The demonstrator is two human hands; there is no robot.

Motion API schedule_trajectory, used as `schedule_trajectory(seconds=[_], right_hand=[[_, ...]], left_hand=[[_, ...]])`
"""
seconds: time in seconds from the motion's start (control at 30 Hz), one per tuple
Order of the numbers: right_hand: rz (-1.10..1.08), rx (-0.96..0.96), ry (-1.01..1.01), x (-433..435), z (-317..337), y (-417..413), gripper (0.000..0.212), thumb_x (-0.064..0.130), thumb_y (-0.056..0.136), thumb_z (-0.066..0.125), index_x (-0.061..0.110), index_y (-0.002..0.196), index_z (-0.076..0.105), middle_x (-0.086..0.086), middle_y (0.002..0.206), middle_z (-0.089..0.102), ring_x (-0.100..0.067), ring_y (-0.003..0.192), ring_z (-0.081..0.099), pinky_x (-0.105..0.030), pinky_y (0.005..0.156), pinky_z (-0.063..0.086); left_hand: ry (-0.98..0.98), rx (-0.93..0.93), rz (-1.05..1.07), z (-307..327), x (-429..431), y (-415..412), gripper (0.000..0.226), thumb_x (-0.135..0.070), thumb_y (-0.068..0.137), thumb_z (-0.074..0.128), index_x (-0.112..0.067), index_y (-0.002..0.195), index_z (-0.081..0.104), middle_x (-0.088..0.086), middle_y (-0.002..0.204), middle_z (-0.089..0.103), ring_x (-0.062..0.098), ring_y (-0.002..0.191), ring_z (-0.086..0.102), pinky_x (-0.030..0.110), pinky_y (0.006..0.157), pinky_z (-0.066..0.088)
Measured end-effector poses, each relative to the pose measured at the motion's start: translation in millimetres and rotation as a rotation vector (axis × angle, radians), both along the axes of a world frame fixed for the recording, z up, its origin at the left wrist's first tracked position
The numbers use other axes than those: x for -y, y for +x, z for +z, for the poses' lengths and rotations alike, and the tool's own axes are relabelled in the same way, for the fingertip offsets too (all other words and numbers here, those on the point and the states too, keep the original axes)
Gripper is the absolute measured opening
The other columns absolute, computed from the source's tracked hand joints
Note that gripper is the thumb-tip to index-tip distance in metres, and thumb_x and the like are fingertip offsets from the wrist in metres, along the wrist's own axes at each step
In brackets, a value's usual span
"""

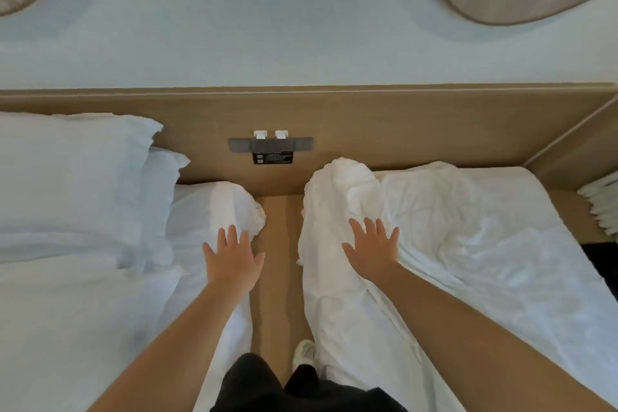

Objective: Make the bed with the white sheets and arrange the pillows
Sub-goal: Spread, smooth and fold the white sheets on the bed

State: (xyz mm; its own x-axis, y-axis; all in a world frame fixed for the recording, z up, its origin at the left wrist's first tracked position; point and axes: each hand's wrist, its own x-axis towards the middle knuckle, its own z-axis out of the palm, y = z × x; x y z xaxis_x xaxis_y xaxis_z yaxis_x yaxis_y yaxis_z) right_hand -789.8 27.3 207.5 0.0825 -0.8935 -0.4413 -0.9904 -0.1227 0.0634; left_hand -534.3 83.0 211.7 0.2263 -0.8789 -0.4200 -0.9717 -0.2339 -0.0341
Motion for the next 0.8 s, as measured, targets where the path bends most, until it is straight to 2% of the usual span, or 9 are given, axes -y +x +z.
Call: schedule_trajectory(seconds=[0.13,0.33,0.53,0.67,0.8], right_hand=[[-0.184,0.062,0.001,5,-5,-53,0.058,0.051,0.100,0.029,0.029,0.152,0.015,-0.003,0.155,0.026,-0.027,0.145,0.019,-0.058,0.115,0.015],[-0.536,0.078,0.061,-1,-22,-122,0.060,0.050,0.101,0.030,0.028,0.154,0.012,-0.004,0.160,0.019,-0.028,0.149,0.012,-0.058,0.117,0.011],[-0.815,0.072,0.161,-4,-57,-159,0.061,0.049,0.101,0.031,0.026,0.154,0.010,-0.006,0.159,0.019,-0.030,0.148,0.013,-0.057,0.117,0.015],[-0.911,0.126,0.267,11,-116,-161,0.063,0.048,0.101,0.032,0.026,0.154,0.007,-0.005,0.160,0.016,-0.029,0.148,0.012,-0.057,0.117,0.014],[-0.976,0.165,0.347,33,-206,-160,0.064,0.047,0.101,0.033,0.028,0.155,0.005,-0.004,0.162,0.011,-0.028,0.149,0.009,-0.057,0.118,0.012]], left_hand=[[0.022,0.004,-0.238,0,55,-63,0.065,-0.058,0.099,0.025,-0.023,0.153,0.016,0.006,0.163,0.002,0.029,0.150,-0.001,0.055,0.118,0.008],[0.109,0.028,-0.633,-20,139,-145,0.065,-0.054,0.100,0.025,-0.021,0.155,0.012,0.007,0.163,-0.001,0.028,0.150,-0.004,0.056,0.118,0.005],[0.235,0.086,-1.008,-61,210,-215,0.063,-0.050,0.101,0.028,-0.017,0.153,0.016,0.008,0.162,0.003,0.029,0.149,-0.002,0.056,0.117,0.005],[0.327,0.133,-1.169,-115,253,-247,0.061,-0.045,0.102,0.029,-0.016,0.153,0.016,0.009,0.162,0.004,0.028,0.149,-0.003,0.056,0.117,0.002],[0.361,0.179,-1.253,-200,283,-272,0.057,-0.043,0.101,0.031,-0.016,0.151,0.022,0.009,0.159,0.014,0.028,0.148,0.005,0.054,0.116,0.007]])
